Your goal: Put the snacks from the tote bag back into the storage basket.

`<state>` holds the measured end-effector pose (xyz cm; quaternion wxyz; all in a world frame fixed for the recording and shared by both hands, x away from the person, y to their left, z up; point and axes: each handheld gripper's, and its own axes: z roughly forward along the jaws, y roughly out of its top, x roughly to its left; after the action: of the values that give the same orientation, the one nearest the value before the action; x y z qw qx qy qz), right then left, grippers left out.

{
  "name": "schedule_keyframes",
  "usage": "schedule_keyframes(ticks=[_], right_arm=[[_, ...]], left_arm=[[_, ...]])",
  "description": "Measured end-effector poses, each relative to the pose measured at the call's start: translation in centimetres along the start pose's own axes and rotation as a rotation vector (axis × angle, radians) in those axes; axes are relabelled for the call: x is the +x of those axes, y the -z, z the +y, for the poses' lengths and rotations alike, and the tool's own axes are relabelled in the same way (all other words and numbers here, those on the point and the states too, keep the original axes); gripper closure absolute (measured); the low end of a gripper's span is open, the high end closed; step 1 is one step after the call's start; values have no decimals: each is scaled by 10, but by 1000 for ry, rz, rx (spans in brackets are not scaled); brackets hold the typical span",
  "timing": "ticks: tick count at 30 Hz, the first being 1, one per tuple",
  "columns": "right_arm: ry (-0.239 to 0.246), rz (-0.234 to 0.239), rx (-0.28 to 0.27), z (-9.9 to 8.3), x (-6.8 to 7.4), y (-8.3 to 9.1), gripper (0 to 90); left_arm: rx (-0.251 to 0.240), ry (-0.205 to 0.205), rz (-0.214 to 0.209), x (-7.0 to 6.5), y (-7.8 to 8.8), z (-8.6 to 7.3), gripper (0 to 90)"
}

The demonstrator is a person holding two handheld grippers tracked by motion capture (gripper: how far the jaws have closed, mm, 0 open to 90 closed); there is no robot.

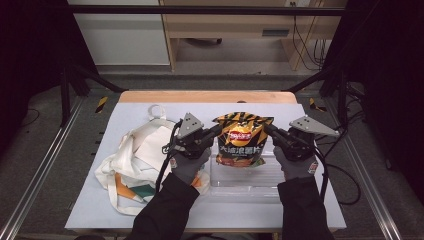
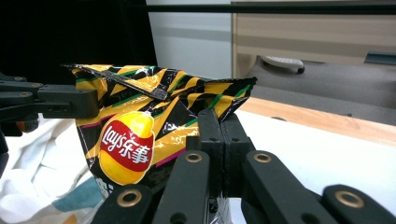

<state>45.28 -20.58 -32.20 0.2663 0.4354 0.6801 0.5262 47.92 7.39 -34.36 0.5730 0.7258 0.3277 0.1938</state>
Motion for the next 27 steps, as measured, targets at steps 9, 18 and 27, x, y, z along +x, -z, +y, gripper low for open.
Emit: schedule_keyframes(ticks=[9,18,27], right_arm=[[2,-6,52,-9,1,-14,897],[0,-13,89,-17,-1,-25,894],[-5,-27,94,-21,-2,-32,887]], left_arm=[[42,15,15,7,-5,-12,899],[74,30,28,11,-10,-19,898],[77,42,38,15,-15,-21,894]])
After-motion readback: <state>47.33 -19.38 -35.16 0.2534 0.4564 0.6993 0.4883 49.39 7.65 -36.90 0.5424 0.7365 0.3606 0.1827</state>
